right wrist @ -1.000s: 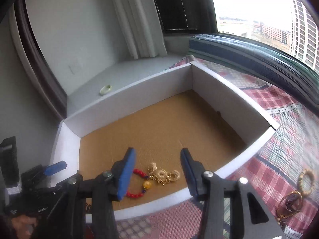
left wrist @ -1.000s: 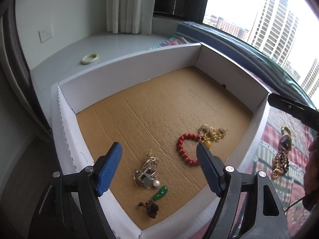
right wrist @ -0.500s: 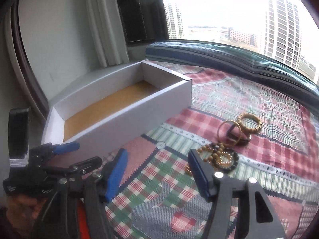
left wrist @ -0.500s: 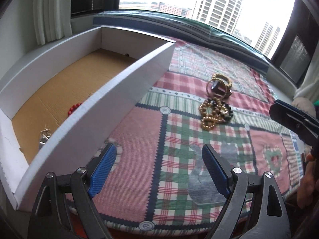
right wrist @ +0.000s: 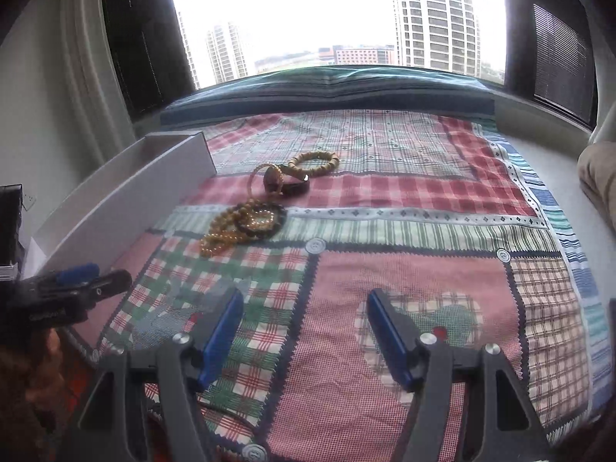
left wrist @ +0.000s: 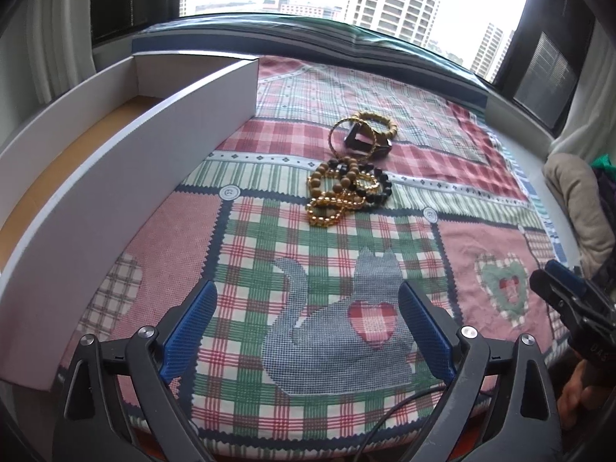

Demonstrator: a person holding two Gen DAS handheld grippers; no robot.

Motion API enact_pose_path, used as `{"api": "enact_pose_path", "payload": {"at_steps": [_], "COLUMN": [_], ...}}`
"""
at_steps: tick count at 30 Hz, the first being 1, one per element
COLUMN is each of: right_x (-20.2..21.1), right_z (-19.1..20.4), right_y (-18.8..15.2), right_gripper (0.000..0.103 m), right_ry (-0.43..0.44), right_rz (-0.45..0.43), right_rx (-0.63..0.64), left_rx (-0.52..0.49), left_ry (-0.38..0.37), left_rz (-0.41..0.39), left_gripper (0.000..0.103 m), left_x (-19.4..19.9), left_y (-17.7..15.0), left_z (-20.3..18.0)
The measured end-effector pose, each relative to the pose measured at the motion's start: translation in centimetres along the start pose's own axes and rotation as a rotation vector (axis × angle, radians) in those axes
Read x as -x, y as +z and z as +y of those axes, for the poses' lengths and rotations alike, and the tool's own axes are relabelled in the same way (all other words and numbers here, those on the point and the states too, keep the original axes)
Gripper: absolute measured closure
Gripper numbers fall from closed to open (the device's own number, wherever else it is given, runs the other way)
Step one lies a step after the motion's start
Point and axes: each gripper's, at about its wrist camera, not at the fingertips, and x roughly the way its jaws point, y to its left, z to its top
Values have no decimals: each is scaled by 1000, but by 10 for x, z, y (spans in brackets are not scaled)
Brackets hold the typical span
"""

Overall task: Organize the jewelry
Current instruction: 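Move both tools back over the remaining bracelets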

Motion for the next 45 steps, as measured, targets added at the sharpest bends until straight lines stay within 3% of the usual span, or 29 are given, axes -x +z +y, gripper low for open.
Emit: {"api": "enact_pose_path", "payload": {"at_steps": [15, 19, 25, 45], "right_x": [-38, -47, -52, -62], "right_z": [1, 1, 5, 4], "right_y": [-33, -39, -42, -46], "right_gripper": [35, 28, 27, 27], "right_ry": [-68, -100, -112, -91], "right_rz": [87, 121, 141, 158], "right_rx": [-19, -17, -5, -28], "left_rx": [-63, -70, -107, -117], "left_ry": [86, 93, 118, 114], "left_rz": [105, 134, 132, 112], "left_gripper": [7, 7, 1, 0], "left_x": [-61, -72, -77, -78], "left_y": [-24, -31, -35, -37], "left_z": [-1, -3, -7, -8]}}
